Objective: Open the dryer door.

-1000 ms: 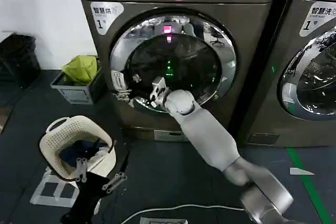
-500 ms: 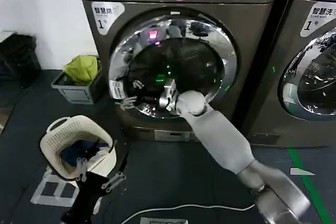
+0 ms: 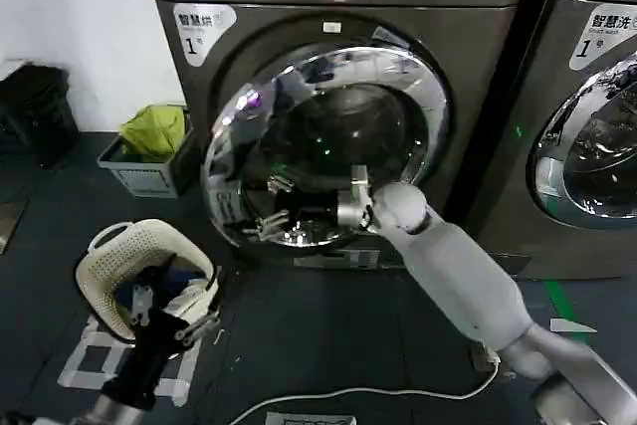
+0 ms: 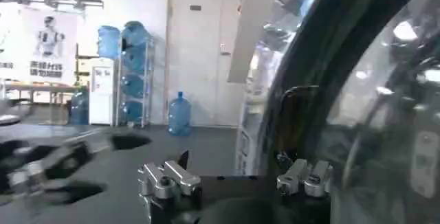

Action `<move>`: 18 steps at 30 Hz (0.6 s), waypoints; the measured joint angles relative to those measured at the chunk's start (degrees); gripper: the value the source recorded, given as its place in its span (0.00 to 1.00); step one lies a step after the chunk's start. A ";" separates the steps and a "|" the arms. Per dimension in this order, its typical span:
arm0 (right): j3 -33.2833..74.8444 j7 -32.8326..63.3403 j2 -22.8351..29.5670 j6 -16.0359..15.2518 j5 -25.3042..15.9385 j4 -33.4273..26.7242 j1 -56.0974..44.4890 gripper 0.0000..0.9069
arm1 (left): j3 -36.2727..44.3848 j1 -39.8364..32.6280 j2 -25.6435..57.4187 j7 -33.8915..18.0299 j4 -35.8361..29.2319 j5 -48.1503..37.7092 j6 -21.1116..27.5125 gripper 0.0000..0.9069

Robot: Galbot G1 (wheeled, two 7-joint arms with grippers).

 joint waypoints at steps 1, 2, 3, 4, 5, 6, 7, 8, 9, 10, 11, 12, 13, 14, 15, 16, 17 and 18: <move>0.00 -1.08 -0.55 0.14 0.34 0.35 -0.13 1.00 | -0.62 -0.88 0.73 -0.09 0.65 -0.76 0.59 1.00; 0.03 -1.99 -1.00 0.29 0.49 0.62 -0.24 1.00 | -1.07 -1.58 1.23 -0.14 1.02 -1.32 0.90 1.00; 0.07 -3.21 -1.58 0.38 0.63 1.09 -0.42 1.00 | -1.48 -2.30 1.72 -0.13 1.35 -2.01 1.30 1.00; 0.14 -3.84 -2.13 0.44 0.94 1.49 -0.60 1.00 | -1.89 -3.03 2.28 -0.12 1.83 -2.55 1.63 1.00; 0.22 -4.25 -2.58 0.45 1.18 1.78 -0.79 1.00 | -2.43 -3.92 2.90 -0.12 2.42 -3.00 1.86 1.00; 0.38 -5.07 -3.11 0.45 1.65 2.27 -1.06 1.00 | -2.76 -4.65 3.33 -0.06 2.81 -3.52 2.06 1.00; 0.62 -5.91 -3.64 0.45 1.99 2.73 -1.30 1.00 | -3.07 -5.26 3.83 -0.05 3.28 -3.98 2.23 1.00; 0.78 -6.40 -4.06 0.45 2.17 3.01 -1.44 1.00 | -3.48 -5.95 4.48 -0.06 3.97 -4.34 2.35 1.00; 0.91 -7.00 -4.37 0.45 2.42 3.31 -1.59 1.00 | -3.74 -6.55 5.01 -0.03 4.41 -4.68 2.46 1.00; 1.05 -7.56 -4.65 0.44 2.61 3.56 -1.71 1.00 | -4.10 -7.20 5.67 -0.03 4.98 -5.09 2.58 1.00; 1.20 -8.27 -4.99 0.44 2.77 3.87 -1.86 1.00 | -4.42 -7.76 6.29 -0.02 5.50 -5.43 2.59 1.00; 1.37 -8.91 -5.34 0.44 2.95 4.21 -1.98 1.00 | -4.65 -8.25 6.82 0.16 5.92 -5.79 2.59 1.00; 1.63 -9.69 -5.75 0.43 3.17 4.53 -2.15 1.00 | -4.85 -8.83 7.40 0.43 6.51 -6.24 2.59 1.00; 1.86 -10.55 -6.17 0.42 3.32 4.88 -2.34 1.00 | -5.04 -9.37 7.85 0.64 7.12 -6.73 2.59 1.00; 2.00 -11.22 -6.47 0.41 3.54 5.21 -2.48 1.00 | -5.15 -9.89 8.39 0.97 7.61 -7.10 2.56 1.00; 2.19 -12.09 -6.90 0.39 3.88 5.62 -2.69 1.00 | -5.17 -10.38 8.93 1.29 8.07 -7.50 2.51 1.00; 2.46 -12.99 -7.38 0.37 4.16 5.94 -2.95 1.00 | -5.15 -10.85 9.45 1.55 8.49 -7.83 2.46 1.00; 2.68 -13.72 -7.76 0.36 4.38 6.24 -3.15 1.00 | -5.02 -11.34 10.00 1.98 8.99 -8.16 2.41 1.00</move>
